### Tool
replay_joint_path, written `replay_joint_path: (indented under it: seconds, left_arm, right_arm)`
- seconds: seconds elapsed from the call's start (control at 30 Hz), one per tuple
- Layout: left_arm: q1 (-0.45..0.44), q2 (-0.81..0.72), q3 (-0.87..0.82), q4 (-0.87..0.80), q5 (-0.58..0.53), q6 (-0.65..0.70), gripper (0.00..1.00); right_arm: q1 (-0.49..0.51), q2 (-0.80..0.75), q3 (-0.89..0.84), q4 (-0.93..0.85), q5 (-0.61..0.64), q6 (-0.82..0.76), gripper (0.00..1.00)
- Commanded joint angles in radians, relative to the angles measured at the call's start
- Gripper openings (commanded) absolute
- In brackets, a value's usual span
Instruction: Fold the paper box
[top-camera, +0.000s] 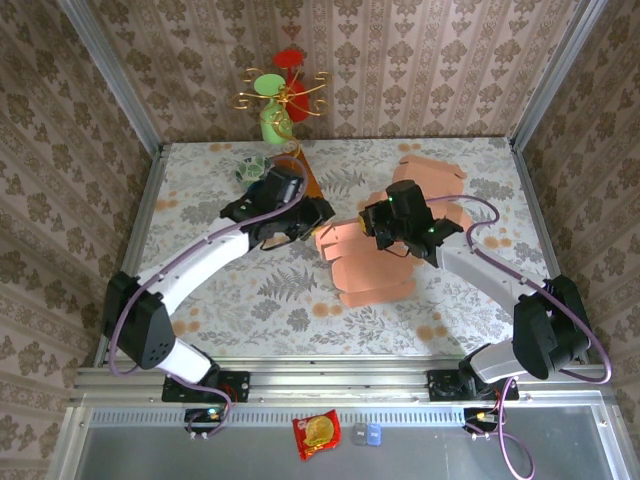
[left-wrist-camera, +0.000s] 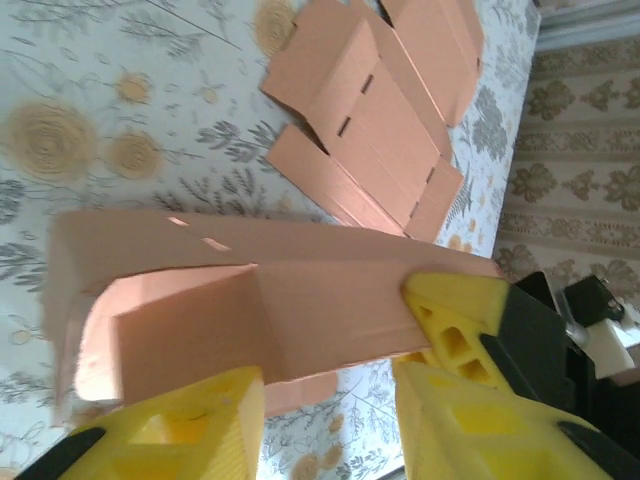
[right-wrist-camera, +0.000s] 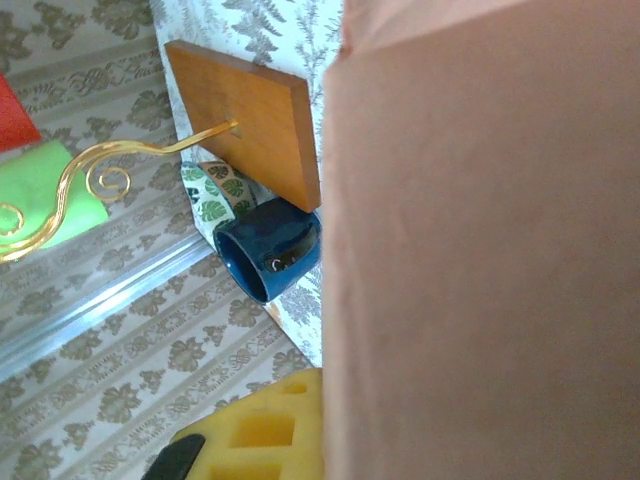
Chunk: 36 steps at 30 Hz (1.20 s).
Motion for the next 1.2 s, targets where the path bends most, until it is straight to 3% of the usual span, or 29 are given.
replay_joint_path:
  seconds: [0.0,0.33,0.53,0.67,0.87,1.17]
  left_arm:
    - [0.07,-0.087,-0.039,-0.021,0.009,0.066,0.44]
    - [0.229,-0.169,-0.24,-0.045,0.041,0.305,0.38]
    - [0.234,-0.181,-0.308,-0.028,0.015,0.419,0.36]
    - [0.242,-0.23,-0.411,0.093,0.022,0.513,0.36]
    - [0.258,-0.266,-0.607,0.395,0.128,0.677,0.38]
    - [0.253,-0.131,-0.682,0.641,0.239,0.844,0.45]
  right_arm:
    - [-0.007,-0.005,-0.033,0.095,-0.021,-0.146,0.0]
    - [-0.024,0.115,-0.104,0.356,-0.168,-0.135,0.0]
    - [-0.031,0.201,-0.079,0.421,-0.274,-0.138,0.0]
    - [-0.037,0.223,-0.075,0.41,-0.314,-0.179,0.0]
    - [-0.059,0.238,-0.081,0.385,-0.352,-0.259,0.0]
    - [-0.073,0.274,-0.085,0.427,-0.397,-0.254,0.0]
